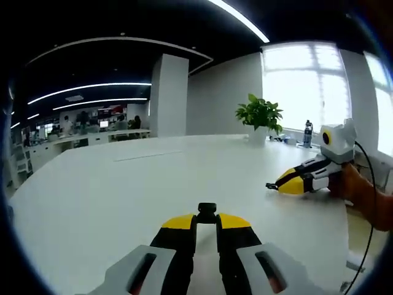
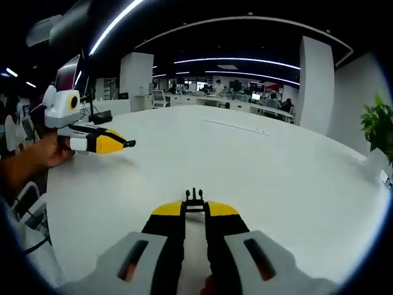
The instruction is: Snap the two parts of the plastic buckle together until the buckle closes and remains connected.
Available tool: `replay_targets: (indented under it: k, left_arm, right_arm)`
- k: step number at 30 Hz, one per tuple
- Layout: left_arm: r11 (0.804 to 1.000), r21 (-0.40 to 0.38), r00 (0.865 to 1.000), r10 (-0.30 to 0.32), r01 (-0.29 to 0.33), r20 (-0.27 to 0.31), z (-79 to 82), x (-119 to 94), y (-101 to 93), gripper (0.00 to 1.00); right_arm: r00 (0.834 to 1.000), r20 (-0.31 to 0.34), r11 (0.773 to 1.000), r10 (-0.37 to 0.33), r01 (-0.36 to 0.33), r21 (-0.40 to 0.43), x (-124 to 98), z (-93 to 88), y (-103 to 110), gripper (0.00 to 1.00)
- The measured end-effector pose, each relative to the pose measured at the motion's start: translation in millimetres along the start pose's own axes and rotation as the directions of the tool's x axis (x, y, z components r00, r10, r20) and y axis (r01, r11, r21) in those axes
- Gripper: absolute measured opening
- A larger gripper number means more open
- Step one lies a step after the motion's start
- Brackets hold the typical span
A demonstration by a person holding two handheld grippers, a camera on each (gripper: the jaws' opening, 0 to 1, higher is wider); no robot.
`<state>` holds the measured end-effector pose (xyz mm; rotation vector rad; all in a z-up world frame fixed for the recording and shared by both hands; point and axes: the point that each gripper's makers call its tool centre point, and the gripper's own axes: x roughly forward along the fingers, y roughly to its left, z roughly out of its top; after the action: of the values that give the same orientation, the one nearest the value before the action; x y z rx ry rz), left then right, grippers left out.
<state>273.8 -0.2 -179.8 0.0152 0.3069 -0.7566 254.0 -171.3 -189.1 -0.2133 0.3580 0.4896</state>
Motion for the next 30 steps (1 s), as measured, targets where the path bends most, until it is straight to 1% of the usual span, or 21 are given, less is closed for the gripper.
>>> replay_targets:
  k: [2, 7, 14, 21, 25, 29, 30]
  left_arm:
    - [1.0, 0.005, 1.0, -0.006, 0.006, 0.004, 0.3, -2.3, -0.8, 0.12]
    - [1.0, -0.011, 1.0, -0.017, 0.017, 0.009, 1.6, -3.5, -0.7, 0.12]
    - [0.999, 0.004, 0.999, -0.045, 0.045, 0.003, -0.2, -4.6, -5.8, 0.12]
    - [0.997, 0.007, 0.997, -0.08, 0.08, -0.007, -2.4, -8.1, -9.1, 0.12]
    - [0.996, 0.017, 0.996, -0.093, 0.093, -0.01, -2.1, -12.3, -10.7, 0.12]
    - [0.994, 0.023, 0.994, -0.106, 0.106, -0.015, -3.8, -15.3, -10.7, 0.12]
    - [0.993, 0.012, 0.993, -0.116, 0.117, -0.015, -4.8, -16.4, -10.5, 0.12]
  right_arm:
    - [1.0, 0.0, 1.0, 0.001, -0.001, -0.002, 0.4, 0.6, -0.2, 0.13]
    - [1.0, -0.002, 1.0, 0.007, -0.007, 0.001, 0.8, 0.4, -0.4, 0.13]
    - [1.0, 0.002, 1.0, 0.023, -0.023, 0.004, 0.4, 0.1, 2.4, 0.13]
    - [0.999, -0.002, 0.999, 0.045, -0.045, 0.001, -0.2, 0.3, 6.2, 0.13]
    - [0.998, -0.006, 0.998, 0.07, -0.07, -0.002, -0.1, 0.3, 8.6, 0.13]
    - [0.996, -0.008, 0.996, 0.084, -0.084, -0.011, -1.8, -1.1, 13.5, 0.13]
    - [0.996, -0.006, 0.996, 0.09, -0.091, -0.01, -2.7, -1.2, 16.1, 0.13]
